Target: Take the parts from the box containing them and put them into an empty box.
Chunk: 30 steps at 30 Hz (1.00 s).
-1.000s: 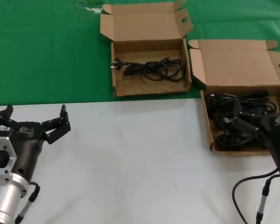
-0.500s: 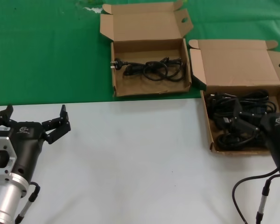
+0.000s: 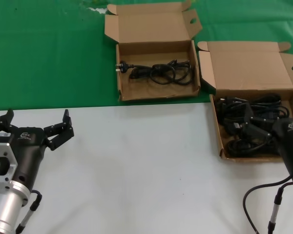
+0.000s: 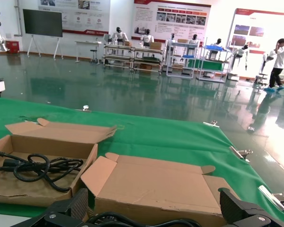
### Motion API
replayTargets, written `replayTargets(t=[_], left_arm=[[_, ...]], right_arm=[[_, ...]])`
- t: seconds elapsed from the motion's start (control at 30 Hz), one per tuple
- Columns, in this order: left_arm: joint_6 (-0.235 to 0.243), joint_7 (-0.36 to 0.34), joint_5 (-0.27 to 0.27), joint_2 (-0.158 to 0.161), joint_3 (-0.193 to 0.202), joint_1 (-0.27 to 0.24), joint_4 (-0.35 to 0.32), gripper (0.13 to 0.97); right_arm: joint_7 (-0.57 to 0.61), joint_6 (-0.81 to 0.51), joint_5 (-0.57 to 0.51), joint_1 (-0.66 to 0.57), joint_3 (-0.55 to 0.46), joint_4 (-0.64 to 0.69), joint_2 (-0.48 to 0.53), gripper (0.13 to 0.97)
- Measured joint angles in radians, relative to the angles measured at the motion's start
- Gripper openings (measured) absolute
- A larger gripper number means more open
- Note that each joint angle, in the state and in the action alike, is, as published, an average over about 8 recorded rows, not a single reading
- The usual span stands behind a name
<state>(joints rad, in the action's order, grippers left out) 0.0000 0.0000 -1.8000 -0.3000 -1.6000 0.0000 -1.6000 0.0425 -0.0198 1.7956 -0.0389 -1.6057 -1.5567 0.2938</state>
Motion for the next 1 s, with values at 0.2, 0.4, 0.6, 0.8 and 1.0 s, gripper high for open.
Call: replayTargets(t=[0.2, 0.4, 0.6, 0.8, 1.0], left_arm=[[0.000, 0.000, 0.000, 0.000, 0.000, 0.000, 0.000, 0.966], [0.000, 0.000, 0.000, 0.000, 0.000, 0.000, 0.000, 0.966], [0.000, 0.000, 0.000, 0.000, 0.000, 0.000, 0.000, 0.966], [0.000, 0.000, 0.000, 0.000, 0.000, 0.000, 0.000, 0.966], [0.000, 0.000, 0.000, 0.000, 0.000, 0.000, 0.000, 0.966]], right_arm=[[0.000, 0.000, 0.000, 0.000, 0.000, 0.000, 0.000, 0.966], [0.000, 0.000, 0.000, 0.000, 0.000, 0.000, 0.000, 0.966], [0.000, 0.000, 0.000, 0.000, 0.000, 0.000, 0.000, 0.966], [0.000, 0.000, 0.000, 0.000, 0.000, 0.000, 0.000, 0.966], [0.000, 0.000, 0.000, 0.000, 0.000, 0.000, 0.000, 0.966]])
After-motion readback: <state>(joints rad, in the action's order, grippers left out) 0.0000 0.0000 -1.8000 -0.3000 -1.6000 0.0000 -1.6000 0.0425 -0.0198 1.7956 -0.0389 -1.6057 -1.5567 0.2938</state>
